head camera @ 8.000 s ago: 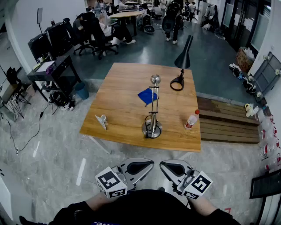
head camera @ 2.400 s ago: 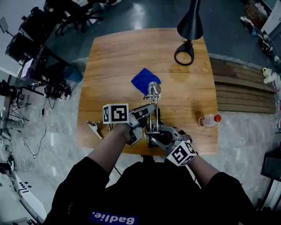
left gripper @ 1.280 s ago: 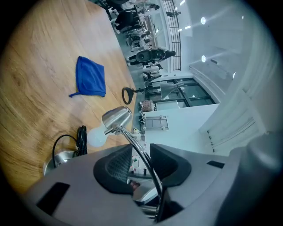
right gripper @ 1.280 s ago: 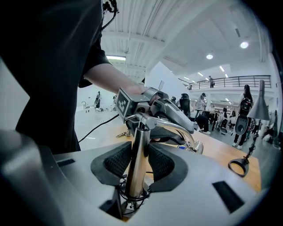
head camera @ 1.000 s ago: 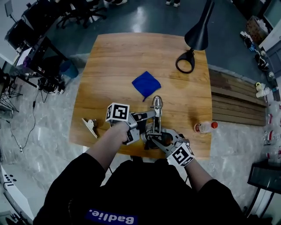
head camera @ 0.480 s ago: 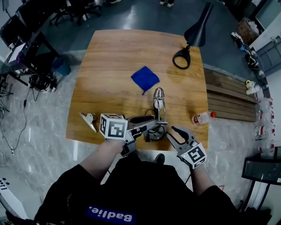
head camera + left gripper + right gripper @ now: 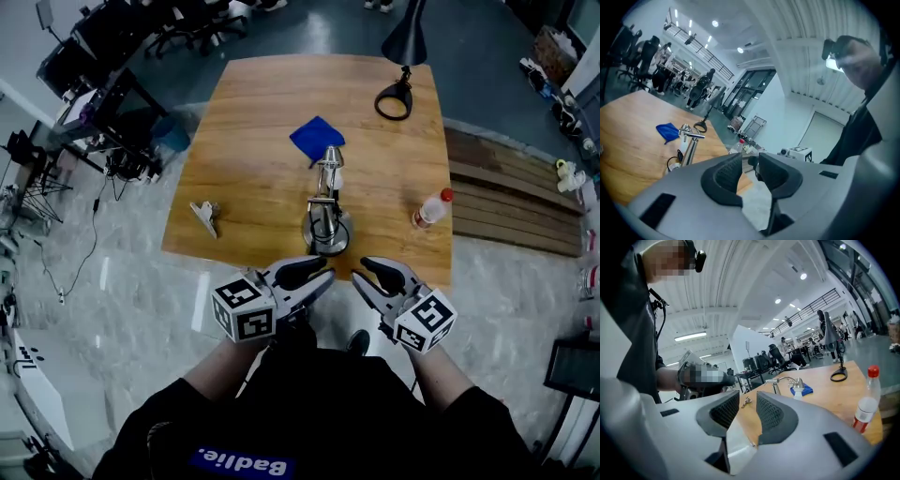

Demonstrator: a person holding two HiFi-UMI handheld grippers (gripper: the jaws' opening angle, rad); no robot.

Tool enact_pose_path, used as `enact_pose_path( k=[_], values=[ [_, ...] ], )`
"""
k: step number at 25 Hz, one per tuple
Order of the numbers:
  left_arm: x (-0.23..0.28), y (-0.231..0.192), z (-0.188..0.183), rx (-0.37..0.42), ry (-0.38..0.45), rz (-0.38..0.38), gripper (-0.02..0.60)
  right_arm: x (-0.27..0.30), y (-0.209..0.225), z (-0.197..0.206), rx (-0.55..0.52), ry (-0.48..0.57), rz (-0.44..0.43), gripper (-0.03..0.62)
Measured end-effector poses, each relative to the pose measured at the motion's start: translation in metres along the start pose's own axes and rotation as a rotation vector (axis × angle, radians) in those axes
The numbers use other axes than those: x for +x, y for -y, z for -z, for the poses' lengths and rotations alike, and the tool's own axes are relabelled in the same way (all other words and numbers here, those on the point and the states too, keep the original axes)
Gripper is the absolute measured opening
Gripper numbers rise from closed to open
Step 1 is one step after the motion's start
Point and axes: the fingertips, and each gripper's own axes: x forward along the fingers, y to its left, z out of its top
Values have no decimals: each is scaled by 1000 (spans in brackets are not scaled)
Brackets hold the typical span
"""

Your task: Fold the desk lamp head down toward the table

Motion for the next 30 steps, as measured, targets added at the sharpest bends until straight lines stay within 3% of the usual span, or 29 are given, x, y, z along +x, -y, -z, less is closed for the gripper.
enact_pose_path(
  k=[4,7,10,16,30],
  values=[
    [-12,62,18,209,-39,32,119,-31,-50,-19,25,33,-73,115],
    [-28,100,13,405,-9,62,118,-40,-83,-35,3,58,-119,108],
    [-45,120,10,497,38,73,101,-46,-106,-44,-25,70,-113,43],
    [-89,136,1,536,125,92,9,-40,-149,-51,-83,69,-102,7],
    [-115,133,14,531,120,139,8,-35,-177,-52,-135,84,-19,5]
  ],
)
